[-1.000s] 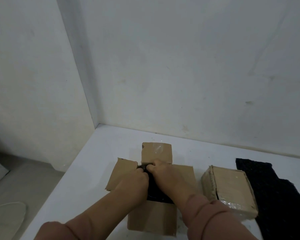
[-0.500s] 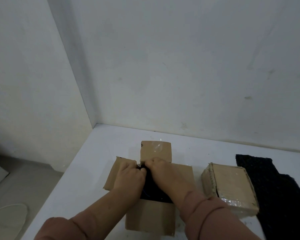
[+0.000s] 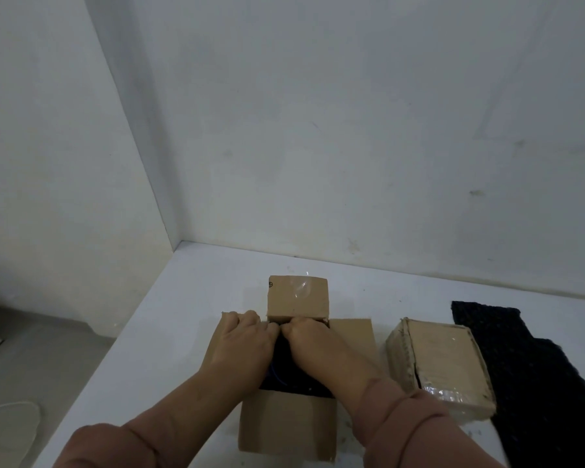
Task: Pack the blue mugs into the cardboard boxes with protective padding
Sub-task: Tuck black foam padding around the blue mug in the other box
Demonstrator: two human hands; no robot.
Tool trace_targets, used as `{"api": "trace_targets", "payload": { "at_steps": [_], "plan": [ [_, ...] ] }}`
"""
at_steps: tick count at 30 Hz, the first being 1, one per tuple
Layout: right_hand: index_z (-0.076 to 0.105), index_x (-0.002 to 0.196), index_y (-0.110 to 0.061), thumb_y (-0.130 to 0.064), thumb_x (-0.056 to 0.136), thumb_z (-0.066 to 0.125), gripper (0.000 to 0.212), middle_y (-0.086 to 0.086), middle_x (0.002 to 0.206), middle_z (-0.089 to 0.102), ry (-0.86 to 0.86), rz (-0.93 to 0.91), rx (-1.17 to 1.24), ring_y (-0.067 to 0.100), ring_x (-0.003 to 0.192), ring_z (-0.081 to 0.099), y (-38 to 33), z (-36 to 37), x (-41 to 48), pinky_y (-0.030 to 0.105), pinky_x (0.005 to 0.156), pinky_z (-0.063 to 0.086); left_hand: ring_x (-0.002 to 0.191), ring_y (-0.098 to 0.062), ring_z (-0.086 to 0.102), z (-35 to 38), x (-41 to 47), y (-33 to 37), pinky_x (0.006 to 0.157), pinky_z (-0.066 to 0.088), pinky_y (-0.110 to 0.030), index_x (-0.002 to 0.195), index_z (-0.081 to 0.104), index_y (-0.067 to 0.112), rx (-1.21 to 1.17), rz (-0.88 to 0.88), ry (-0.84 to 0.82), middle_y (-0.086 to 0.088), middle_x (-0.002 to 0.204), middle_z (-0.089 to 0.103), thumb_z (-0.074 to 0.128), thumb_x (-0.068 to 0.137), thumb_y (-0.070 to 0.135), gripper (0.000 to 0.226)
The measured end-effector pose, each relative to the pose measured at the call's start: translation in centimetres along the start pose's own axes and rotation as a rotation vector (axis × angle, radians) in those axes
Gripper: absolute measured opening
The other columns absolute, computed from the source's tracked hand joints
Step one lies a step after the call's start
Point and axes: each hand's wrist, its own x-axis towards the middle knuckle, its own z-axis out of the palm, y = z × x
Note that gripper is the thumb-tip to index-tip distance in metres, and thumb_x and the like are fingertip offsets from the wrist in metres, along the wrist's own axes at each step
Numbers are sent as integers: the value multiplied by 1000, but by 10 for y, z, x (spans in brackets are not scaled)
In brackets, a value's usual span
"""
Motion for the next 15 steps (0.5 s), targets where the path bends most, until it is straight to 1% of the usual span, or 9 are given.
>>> {"api": "trace_targets", "payload": {
  "at_steps": [2, 5, 7, 9, 10, 11, 13, 14, 15],
  "plan": [
    [61, 108, -9, -8, 91, 43, 25, 14, 111, 59, -12, 20, 10, 27, 97, 60, -3, 1, -1, 29, 75, 43, 108, -23, 44, 0, -1, 0, 93, 28, -40, 105, 50, 22, 8, -7, 7, 1, 106, 59, 57, 82, 28, 25],
    [62, 112, -11, -10, 92, 44, 27, 13, 114, 56, -75, 33, 23, 28, 99, 58, -4, -1, -3, 36, 83, 50, 109, -22, 44, -7, -1, 4, 92, 27, -38, 103, 56, 22, 22, 8, -5, 2, 105, 61, 58, 83, 27, 20],
    [62, 114, -18, -7, 90, 44, 32, 10, 114, 59, -24, 50, 79, 26, 101, 58, 2, -13, -9, 33, 83, 49, 108, -20, 45, -16, -1, 7, 88, 26, -34, 103, 58, 23, -1, -8, -1, 2, 106, 60, 58, 84, 27, 19],
    [61, 119, -22, -4, 89, 42, 40, 8, 119, 61, 143, 117, 176, 25, 107, 56, 15, -31, -23, 28, 88, 44, 103, -18, 46, -28, -1, 14, 81, 24, -33, 105, 58, 26, -70, -39, 35, 5, 107, 60, 57, 83, 27, 21],
    [62, 120, -19, -3, 89, 42, 40, 8, 120, 62, 246, 154, 227, 24, 109, 56, 24, -42, -33, 24, 91, 40, 102, -18, 47, -34, -1, 22, 79, 23, -33, 108, 57, 29, -124, -55, 60, 7, 109, 60, 55, 84, 27, 25],
    [65, 117, -15, -3, 89, 44, 37, 9, 118, 64, 346, 189, 277, 23, 108, 58, 34, -53, -47, 17, 89, 38, 103, -17, 48, -40, 3, 33, 79, 24, -33, 112, 57, 32, -190, -60, 85, 8, 111, 59, 54, 84, 27, 29],
    [71, 104, -9, 0, 87, 51, 28, 9, 107, 69, 553, 246, 381, 19, 98, 62, 55, -70, -78, 5, 82, 34, 110, -17, 49, -48, 12, 63, 88, 29, -34, 116, 57, 34, -391, -42, 134, 10, 116, 58, 50, 87, 24, 32],
    [73, 97, -7, 3, 84, 54, 25, 8, 100, 70, 659, 282, 427, 16, 92, 62, 68, -75, -97, 3, 80, 35, 112, -17, 50, -52, 18, 83, 93, 31, -35, 115, 58, 33, -502, -6, 159, 9, 117, 58, 48, 89, 23, 30],
    [73, 92, -8, 4, 82, 55, 24, 6, 94, 70, 748, 338, 472, 14, 89, 61, 83, -78, -118, 4, 80, 37, 111, -16, 51, -55, 22, 105, 94, 34, -35, 114, 60, 31, -598, 40, 186, 9, 116, 59, 46, 91, 22, 28]
  ]
}}
